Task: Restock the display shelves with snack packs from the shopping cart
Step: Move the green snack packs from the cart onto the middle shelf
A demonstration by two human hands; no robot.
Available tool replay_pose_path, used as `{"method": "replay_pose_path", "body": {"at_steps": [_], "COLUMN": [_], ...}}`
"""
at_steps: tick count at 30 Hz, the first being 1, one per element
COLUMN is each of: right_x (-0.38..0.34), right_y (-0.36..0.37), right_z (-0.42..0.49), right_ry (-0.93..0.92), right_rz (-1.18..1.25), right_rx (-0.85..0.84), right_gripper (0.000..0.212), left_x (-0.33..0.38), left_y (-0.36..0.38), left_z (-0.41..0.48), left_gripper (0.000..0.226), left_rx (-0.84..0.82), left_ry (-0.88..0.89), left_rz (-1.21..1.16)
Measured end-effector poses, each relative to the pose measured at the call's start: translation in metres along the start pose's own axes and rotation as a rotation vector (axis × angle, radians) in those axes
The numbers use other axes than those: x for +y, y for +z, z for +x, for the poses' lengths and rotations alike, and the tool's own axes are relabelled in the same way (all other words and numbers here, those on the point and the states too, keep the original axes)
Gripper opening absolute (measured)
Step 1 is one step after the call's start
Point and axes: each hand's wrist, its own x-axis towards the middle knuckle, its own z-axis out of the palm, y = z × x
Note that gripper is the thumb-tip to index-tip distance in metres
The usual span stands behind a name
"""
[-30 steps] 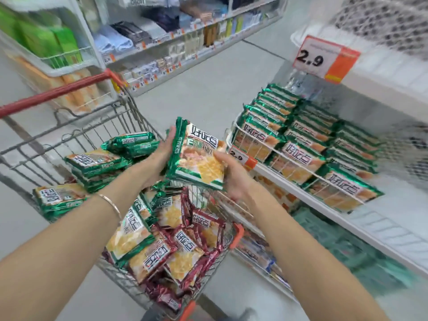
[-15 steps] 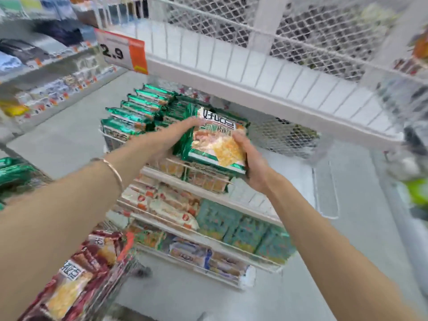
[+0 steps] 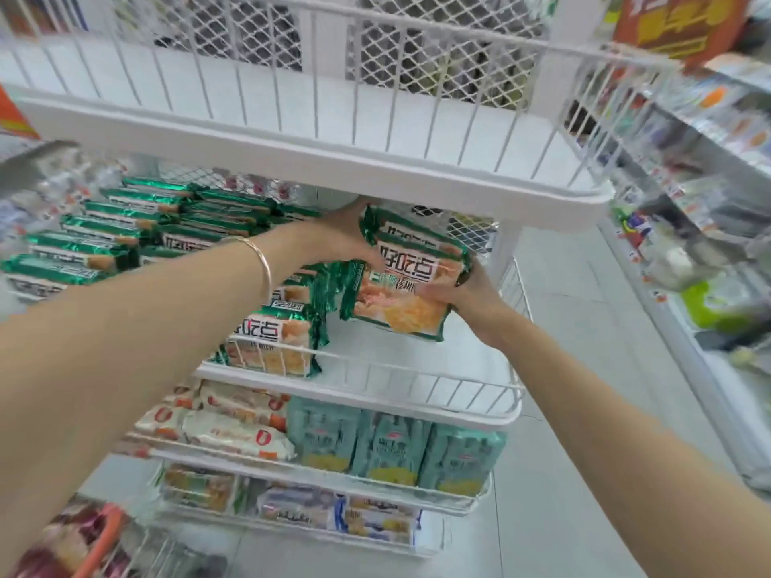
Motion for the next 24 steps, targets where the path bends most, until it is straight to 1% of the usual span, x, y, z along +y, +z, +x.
{"method": "replay_pose_path", "body": {"at_steps": [2,3,5,6,8,9,10,11,12,13,14,15,16,17,19,21,22,24], "right_x": [0.014,0.020,0.038,0.045,0.061,0.064,0.064,0.065,0.066,0.068,0.070,0.072,0.071,0.074,0.074,0.075,0.077,0.083], "right_y": [0.000,0.003,0.011,0.014,0.019,0.020,0.020,0.017,0.013,0.009,0.006,0.005,0.004,0.005,0.009,0.016,0.019,0.020], "right_z": [0.012,0.018,0.037,0.045,0.068,0.076,0.083,0.090,0.094,0.097,0.097,0.097,0.096,0.102,0.116,0.127,0.129,0.130], "right_ry": [-0.020,-0.033,-0.048,-0.061,-0.099,-0.126,-0.170,-0.236,-0.309,-0.407,-0.516,-0.617,-0.682,-0.722,-0.753,-0.780,-0.763,-0.814], "right_rz": [-0.052,-0.103,-0.241,-0.301,-0.372,-0.371,-0.399,-0.485,-0.654,-0.881,-1.123,-1.310,-1.420,-1.481,-1.598,-1.718,-1.736,-1.734], "right_rx": [0.072,0.099,0.072,0.042,0.007,0.005,0.015,0.029,0.033,0.017,-0.038,-0.109,-0.157,-0.174,-0.144,-0.060,-0.022,0.032], "right_gripper": [0.092,0.099,0.121,0.127,0.132,0.133,0.135,0.137,0.138,0.137,0.134,0.130,0.126,0.122,0.117,0.125,0.129,0.130], "left_x": [-0.004,-0.009,-0.028,-0.036,-0.047,-0.051,-0.053,-0.056,-0.059,-0.062,-0.066,-0.068,-0.070,-0.070,-0.067,-0.062,-0.061,-0.063], "left_y": [0.014,0.020,0.028,0.030,0.035,0.036,0.036,0.037,0.037,0.038,0.040,0.042,0.045,0.047,0.050,0.053,0.054,0.051], "left_z": [0.019,0.029,0.050,0.059,0.075,0.082,0.088,0.093,0.097,0.099,0.101,0.101,0.101,0.100,0.101,0.103,0.103,0.103], "left_gripper": [0.110,0.108,0.106,0.104,0.100,0.105,0.115,0.128,0.139,0.146,0.149,0.150,0.149,0.147,0.142,0.140,0.141,0.145], "left_rx": [0.048,0.049,0.073,0.119,0.207,0.216,0.199,0.158,0.104,0.061,0.037,0.032,0.043,0.072,0.145,0.202,0.215,0.202], "left_ry": [0.066,0.079,0.067,0.064,0.086,0.086,0.065,0.031,-0.002,-0.026,-0.038,-0.039,-0.032,-0.023,-0.016,-0.011,-0.008,-0.003], "left_rz": [0.128,0.184,0.350,0.456,0.644,0.702,0.736,0.774,0.831,0.897,0.953,0.996,1.028,1.053,1.092,1.116,1.125,1.135]}}
